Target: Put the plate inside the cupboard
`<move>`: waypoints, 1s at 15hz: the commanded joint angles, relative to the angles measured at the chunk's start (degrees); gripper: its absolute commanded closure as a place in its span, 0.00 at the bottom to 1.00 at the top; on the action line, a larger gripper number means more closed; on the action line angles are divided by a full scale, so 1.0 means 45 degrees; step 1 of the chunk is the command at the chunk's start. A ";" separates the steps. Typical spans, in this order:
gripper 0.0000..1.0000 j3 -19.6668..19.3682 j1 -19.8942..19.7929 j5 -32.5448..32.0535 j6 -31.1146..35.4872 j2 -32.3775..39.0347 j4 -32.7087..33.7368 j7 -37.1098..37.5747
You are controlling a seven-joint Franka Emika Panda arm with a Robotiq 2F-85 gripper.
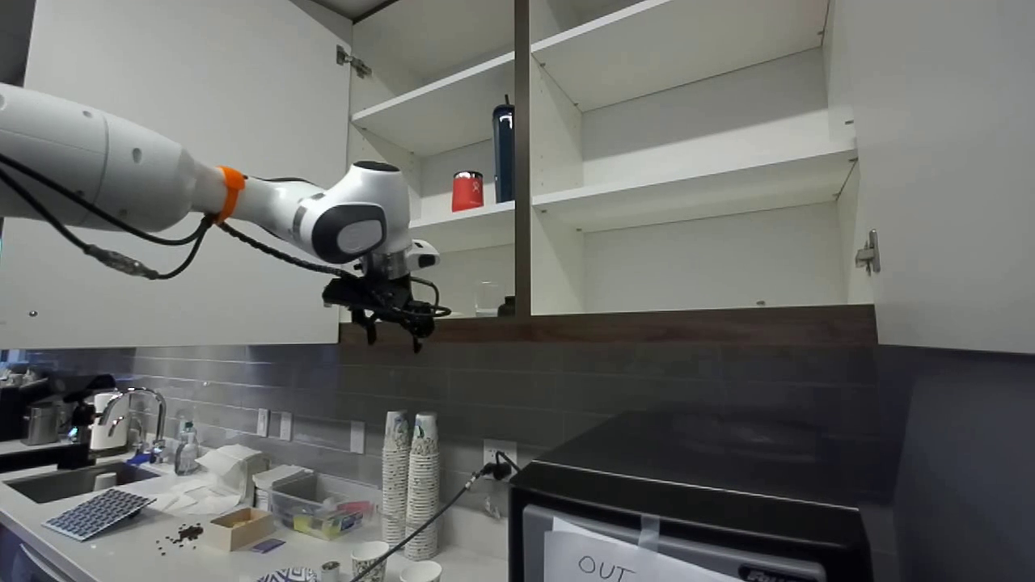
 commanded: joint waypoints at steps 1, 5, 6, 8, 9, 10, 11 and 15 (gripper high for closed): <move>0.00 -0.0424 0.0224 -0.1468 0.0374 -0.1818 -0.2283 -0.0852; 0.00 -0.0961 0.0262 -0.2474 -0.0180 -0.2793 -0.3546 -0.1029; 0.00 -0.0987 0.0158 -0.2677 -0.0265 -0.2931 -0.3786 -0.0731; 0.00 -0.1098 0.0028 -0.3103 -0.0404 -0.3130 -0.4309 -0.0504; 0.00 -0.1192 0.0037 -0.3221 -0.0608 -0.3190 -0.4492 -0.0417; 0.00 -0.1299 0.0076 -0.3265 -0.0742 -0.3221 -0.4695 -0.0395; 0.00 -0.1438 0.0172 -0.3212 -0.0998 -0.3201 -0.4842 -0.0447; 0.00 -0.1591 0.0314 -0.3086 -0.0736 -0.2886 -0.4791 -0.0558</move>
